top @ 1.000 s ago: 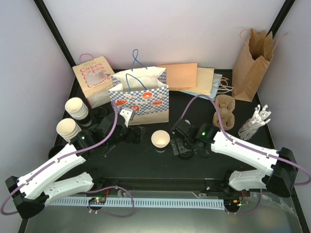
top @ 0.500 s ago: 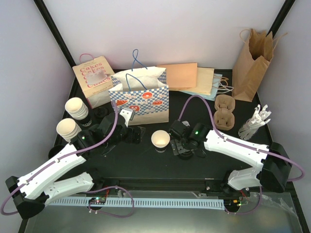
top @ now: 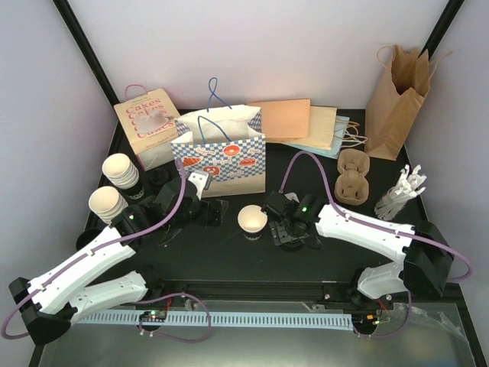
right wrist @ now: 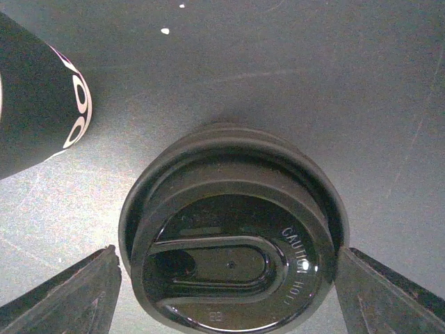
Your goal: Pack the takeout coffee
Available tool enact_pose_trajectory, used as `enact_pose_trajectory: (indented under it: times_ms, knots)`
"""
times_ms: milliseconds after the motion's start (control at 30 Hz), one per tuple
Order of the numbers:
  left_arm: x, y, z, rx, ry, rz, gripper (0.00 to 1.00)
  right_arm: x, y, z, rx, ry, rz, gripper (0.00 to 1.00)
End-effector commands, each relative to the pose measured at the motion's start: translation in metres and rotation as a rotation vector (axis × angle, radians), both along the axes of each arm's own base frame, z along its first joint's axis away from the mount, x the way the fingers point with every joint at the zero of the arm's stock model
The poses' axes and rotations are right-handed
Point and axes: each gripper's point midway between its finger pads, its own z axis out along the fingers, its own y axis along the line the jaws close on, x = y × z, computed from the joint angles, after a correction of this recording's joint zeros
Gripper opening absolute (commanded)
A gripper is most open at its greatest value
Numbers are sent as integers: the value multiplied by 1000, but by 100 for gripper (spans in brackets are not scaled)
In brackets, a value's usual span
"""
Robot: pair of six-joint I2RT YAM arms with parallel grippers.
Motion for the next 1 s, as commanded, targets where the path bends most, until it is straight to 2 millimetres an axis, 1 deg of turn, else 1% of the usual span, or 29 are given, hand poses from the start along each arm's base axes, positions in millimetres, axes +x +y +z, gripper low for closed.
enact_pose_trajectory:
  times_ms: [0, 133, 233, 300, 433, 567, 733, 833, 900, 967]
  knots:
    - [1, -3, 4, -17, -10, -13, 99, 1, -7, -4, -39, -11, -19, 86]
    - [1, -2, 3, -15, -8, -12, 99, 1, -8, -8, -57, -8, -21, 86]
    - [1, -2, 2, -13, -7, -12, 99, 1, -9, -10, -67, -5, -22, 81]
    - [1, -1, 2, -11, -6, -11, 99, 2, -9, -8, -67, -10, -26, 80]
    - [1, -1, 3, -12, -11, -12, 99, 5, -10, 6, -49, -43, -36, 77]
    - [2, -3, 3, -14, -12, -15, 99, 7, -13, 21, -44, -65, -37, 76]
    - [2, -3, 5, -16, -14, -18, 99, 11, -11, 40, -41, -85, -23, 77]
    - [2, -3, 5, -15, -17, -19, 99, 12, -4, 49, -21, -87, 2, 77]
    - [2, -5, 6, -29, -11, -24, 99, 13, 10, 53, 19, -73, 51, 77]
    - [2, -9, 6, -79, 13, -44, 99, 14, 23, 58, 51, -59, 86, 77]
